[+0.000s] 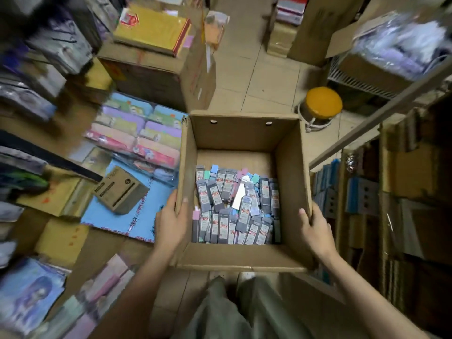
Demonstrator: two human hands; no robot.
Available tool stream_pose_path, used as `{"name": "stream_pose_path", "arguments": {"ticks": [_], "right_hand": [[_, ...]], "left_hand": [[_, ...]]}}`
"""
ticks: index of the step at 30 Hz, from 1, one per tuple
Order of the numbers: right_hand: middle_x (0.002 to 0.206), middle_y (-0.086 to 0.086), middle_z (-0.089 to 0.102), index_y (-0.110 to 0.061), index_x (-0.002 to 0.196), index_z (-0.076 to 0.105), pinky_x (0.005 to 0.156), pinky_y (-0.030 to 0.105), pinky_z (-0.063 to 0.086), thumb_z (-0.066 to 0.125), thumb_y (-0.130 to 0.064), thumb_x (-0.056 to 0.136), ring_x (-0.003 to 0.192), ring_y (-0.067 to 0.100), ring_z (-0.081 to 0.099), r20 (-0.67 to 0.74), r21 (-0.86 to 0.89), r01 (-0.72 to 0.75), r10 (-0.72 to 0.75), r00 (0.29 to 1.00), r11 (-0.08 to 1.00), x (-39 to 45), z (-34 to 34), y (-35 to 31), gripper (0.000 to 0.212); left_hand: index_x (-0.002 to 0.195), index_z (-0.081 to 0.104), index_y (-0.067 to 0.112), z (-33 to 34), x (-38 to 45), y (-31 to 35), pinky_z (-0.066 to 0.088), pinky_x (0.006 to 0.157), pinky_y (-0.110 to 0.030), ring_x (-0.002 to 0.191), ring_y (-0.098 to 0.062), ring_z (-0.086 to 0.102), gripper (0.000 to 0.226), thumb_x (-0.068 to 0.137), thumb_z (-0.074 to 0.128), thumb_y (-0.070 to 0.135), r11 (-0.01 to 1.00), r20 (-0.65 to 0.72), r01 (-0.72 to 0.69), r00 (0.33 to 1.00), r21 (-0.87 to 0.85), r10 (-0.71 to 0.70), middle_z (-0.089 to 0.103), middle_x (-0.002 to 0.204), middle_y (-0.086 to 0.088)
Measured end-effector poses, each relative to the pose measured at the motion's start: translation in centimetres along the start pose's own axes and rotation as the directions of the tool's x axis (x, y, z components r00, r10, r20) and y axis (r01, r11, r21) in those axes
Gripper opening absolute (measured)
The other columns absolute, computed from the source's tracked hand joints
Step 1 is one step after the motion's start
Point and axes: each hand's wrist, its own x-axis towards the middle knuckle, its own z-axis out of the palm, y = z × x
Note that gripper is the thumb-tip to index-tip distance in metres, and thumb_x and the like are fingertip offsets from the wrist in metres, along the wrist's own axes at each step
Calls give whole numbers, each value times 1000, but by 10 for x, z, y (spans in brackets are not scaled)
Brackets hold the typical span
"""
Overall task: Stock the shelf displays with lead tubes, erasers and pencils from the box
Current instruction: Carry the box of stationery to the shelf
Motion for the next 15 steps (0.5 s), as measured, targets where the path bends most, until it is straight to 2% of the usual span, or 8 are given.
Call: {"name": "stream_pose_path", "arguments": {"ticks": [2, 4, 5, 8, 11, 13, 15], "right_hand": [[127, 8, 61, -17, 140, 44, 101, 46, 44, 42, -33, 103, 117, 34, 57, 14, -1, -1, 1, 1000, 1000, 14, -10, -16, 41], [129, 9, 60, -16, 140, 44, 101, 43, 43, 41, -31, 103, 119, 34, 56, 23, 0, 10, -10, 1000, 1000, 32, -19, -31, 40], [128, 9, 61, -17, 139, 45, 99, 42, 43, 41, -31, 103, 118, 33, 57, 21, 6, 19, -19, 1000, 1000, 42, -22, -38, 39], [128, 7, 61, -18, 141, 44, 101, 45, 46, 42, -32, 103, 117, 30, 58, 23, 38, 30, -31, 999, 999, 86, -35, -61, 41], [125, 7, 61, -18, 139, 46, 100, 51, 46, 43, -31, 103, 116, 31, 57, 36, 63, 58, -60, 998, 996, 144, -47, -89, 39], [121, 8, 62, -17, 138, 47, 96, 50, 48, 43, -29, 103, 111, 30, 59, 47, 61, 97, -100, 994, 993, 186, -59, -113, 37], [112, 6, 62, -16, 138, 46, 87, 43, 50, 43, -28, 103, 102, 27, 60, 59, 62, 124, -128, 990, 990, 227, -74, -137, 37]], "left_hand": [[142, 47, 18, -7, 12, 19, 47, 90, -38, 109, -35, 60, 44, 101, 46, 33, 1000, -6, -14, 1000, 2, 14, 66, 119, -13], [141, 49, 20, -11, 29, 39, 47, 82, -36, 101, -37, 62, 43, 100, 46, 35, 1000, -8, -22, 1000, 11, 22, 69, 110, -13], [141, 48, 20, -11, 38, 49, 45, 80, -33, 101, -35, 62, 43, 100, 47, 34, 1000, -9, -28, 1000, 11, 28, 69, 112, -12], [144, 44, 17, -5, 73, 82, 37, 88, -23, 118, -28, 55, 45, 101, 47, 31, 999, -21, -36, 999, -32, 35, 60, 131, -8], [144, 43, 13, 6, 116, 122, 31, 93, -20, 127, -25, 49, 45, 101, 47, 28, 998, -44, -42, 998, -38, 41, 55, 138, -6], [142, 46, 14, 13, 146, 150, 33, 91, -21, 123, -24, 52, 43, 102, 47, 27, 999, -63, -34, 998, -36, 32, 58, 133, -6], [138, 50, 14, 18, 177, 178, 37, 86, -25, 108, -21, 57, 40, 102, 46, 29, 1000, -83, -16, 996, -15, 14, 63, 122, -7]]}}
